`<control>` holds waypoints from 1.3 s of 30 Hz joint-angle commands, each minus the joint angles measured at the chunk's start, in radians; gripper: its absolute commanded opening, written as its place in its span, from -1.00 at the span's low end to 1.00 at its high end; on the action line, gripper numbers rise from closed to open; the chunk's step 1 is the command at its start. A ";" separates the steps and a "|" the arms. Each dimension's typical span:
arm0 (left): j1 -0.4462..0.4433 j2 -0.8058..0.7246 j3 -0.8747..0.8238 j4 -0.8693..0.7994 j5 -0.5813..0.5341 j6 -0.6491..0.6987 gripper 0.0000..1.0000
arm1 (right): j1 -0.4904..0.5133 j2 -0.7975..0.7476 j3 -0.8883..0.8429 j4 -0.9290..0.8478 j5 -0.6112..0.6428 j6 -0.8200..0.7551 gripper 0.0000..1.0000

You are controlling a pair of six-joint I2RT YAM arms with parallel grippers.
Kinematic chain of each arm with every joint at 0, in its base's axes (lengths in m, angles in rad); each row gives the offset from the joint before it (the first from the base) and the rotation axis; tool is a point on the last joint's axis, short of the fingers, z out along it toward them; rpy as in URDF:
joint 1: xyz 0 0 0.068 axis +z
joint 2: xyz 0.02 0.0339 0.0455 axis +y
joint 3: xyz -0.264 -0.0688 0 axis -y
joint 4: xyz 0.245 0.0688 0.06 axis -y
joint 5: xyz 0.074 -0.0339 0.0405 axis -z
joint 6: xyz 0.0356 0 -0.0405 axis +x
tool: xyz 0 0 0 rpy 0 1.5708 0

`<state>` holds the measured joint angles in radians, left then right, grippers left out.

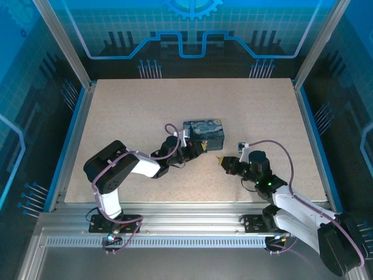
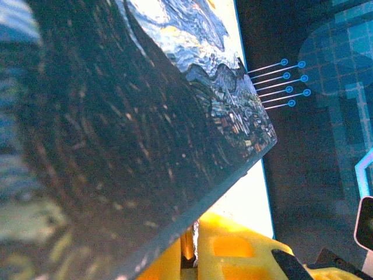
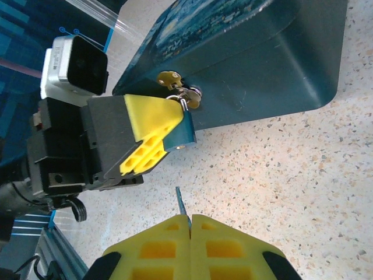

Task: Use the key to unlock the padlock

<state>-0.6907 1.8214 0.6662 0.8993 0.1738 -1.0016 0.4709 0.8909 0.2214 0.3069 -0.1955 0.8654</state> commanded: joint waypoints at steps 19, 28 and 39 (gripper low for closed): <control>0.013 0.003 0.027 0.090 0.024 -0.064 -1.00 | 0.104 0.270 0.016 0.325 0.145 0.185 -1.00; 0.014 0.018 0.023 0.122 0.028 -0.076 -1.00 | 0.133 0.332 0.038 0.375 0.151 0.253 -1.00; 0.014 0.030 0.018 0.146 0.029 -0.088 -1.00 | 0.144 0.390 0.051 0.448 0.173 0.313 -1.00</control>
<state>-0.6830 1.8339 0.6670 0.9745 0.1814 -1.0752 0.5972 1.2713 0.2451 0.6975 -0.0509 1.1530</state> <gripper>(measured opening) 0.102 0.061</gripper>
